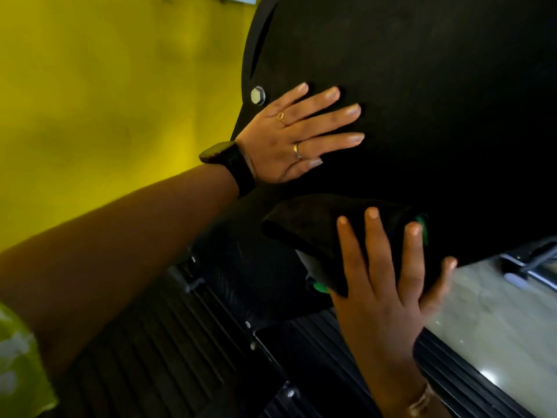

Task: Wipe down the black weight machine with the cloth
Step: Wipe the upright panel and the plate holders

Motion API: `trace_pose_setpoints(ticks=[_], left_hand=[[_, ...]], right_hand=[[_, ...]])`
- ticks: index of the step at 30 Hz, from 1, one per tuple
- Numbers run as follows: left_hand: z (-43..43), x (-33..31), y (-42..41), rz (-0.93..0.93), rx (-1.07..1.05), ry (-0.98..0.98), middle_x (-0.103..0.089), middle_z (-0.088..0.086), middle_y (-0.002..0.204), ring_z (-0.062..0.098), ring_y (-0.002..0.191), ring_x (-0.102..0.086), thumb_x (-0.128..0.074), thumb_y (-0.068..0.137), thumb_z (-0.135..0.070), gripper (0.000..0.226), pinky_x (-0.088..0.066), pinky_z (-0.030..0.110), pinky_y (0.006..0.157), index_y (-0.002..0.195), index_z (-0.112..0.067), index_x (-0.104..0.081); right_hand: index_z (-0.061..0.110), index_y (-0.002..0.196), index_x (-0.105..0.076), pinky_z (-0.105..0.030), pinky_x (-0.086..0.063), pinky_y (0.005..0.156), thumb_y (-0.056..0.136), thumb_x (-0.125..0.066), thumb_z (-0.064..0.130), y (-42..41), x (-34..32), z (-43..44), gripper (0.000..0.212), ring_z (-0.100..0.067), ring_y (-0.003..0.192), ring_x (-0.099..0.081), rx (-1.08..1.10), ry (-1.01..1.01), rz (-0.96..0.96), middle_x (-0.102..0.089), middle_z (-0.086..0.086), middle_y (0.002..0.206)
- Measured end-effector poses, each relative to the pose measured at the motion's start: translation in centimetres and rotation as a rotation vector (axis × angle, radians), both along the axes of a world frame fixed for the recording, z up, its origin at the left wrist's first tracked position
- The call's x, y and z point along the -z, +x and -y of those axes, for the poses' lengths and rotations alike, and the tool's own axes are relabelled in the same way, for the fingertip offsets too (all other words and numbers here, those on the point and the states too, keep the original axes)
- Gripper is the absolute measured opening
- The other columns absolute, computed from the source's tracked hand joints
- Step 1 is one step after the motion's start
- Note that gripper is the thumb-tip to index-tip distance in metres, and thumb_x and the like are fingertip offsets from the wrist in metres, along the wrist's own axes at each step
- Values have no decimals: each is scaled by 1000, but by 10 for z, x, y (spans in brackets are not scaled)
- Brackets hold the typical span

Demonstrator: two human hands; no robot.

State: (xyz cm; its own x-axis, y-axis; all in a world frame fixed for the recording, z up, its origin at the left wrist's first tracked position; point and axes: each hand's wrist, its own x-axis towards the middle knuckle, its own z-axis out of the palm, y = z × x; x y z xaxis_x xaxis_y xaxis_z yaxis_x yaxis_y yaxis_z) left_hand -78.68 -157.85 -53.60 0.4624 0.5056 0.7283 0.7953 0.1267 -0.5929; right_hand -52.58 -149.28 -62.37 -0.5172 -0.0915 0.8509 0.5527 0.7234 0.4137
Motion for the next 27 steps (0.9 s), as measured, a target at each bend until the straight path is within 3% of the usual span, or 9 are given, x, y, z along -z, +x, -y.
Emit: trace_pose_setpoints(ticks=[4,7,10,12,15,18,20,23,27], left_hand=[[2,3,1,28,9,8,-4,-10,163,13,149,-5,-19,104,-34,53,-6,35,121,156,-27,-11],[4,4,5,57,10,33,-22,-6,155,12,149,-7,-23,103,-34,54,-9,35,121,156,-27,-12],[7,5,12,95,-31,49,-12,-10,162,11,149,-7,-29,103,-34,56,-10,36,121,156,-28,-10],[11,10,19,166,-69,24,-6,-13,162,11,149,-6,-33,104,-33,58,-11,36,122,156,-28,-8],[37,11,44,368,-143,-107,-31,-6,154,12,148,-12,-29,106,-33,51,-16,37,121,155,-25,-16],[80,9,76,720,-256,-169,-39,3,151,23,142,-32,-25,106,-31,45,-17,40,119,145,-14,-42],[112,4,100,915,-347,-179,-44,8,148,27,139,-37,-26,106,-29,46,-18,42,119,140,-9,-49],[150,-19,134,1124,-475,-215,-53,12,140,29,132,-46,-24,105,-30,49,-19,39,117,136,-6,-54],[177,-72,158,1255,-604,-242,-60,14,131,30,124,-53,-25,105,-30,49,-21,36,114,132,-4,-57]], right_hand=[[23,148,-38,-52,-6,115,87,-66,43,-11,-5,3,70,-30,149,-6,-3,50,93,-22,-2,158],[23,147,-40,-52,-5,117,99,-41,23,-23,4,8,47,-29,149,-4,-70,67,220,-29,2,155],[17,143,-46,-50,-2,119,99,-30,9,-28,19,15,48,-28,147,-11,-141,29,480,-36,0,152],[13,132,-59,-50,-4,120,89,-35,5,-26,25,23,50,-30,145,-19,-197,-74,634,-46,-7,146],[9,105,-73,-49,-6,118,80,-62,12,-16,10,44,28,-27,138,-33,-214,-265,643,-62,-10,129],[4,97,-69,-47,-6,119,55,-86,33,2,-25,69,53,-34,130,-47,-145,-557,662,-68,-16,113],[2,99,-67,-50,-23,116,52,-86,35,13,-54,86,61,-37,121,-56,-168,-707,651,-69,-15,103],[1,116,-62,-51,-56,84,55,-91,25,24,-97,109,72,-36,106,-65,-170,-923,686,-68,-16,111],[2,133,-54,-48,-53,89,76,-80,17,28,-159,126,64,-39,118,-58,-130,-1118,734,-60,-18,128]])
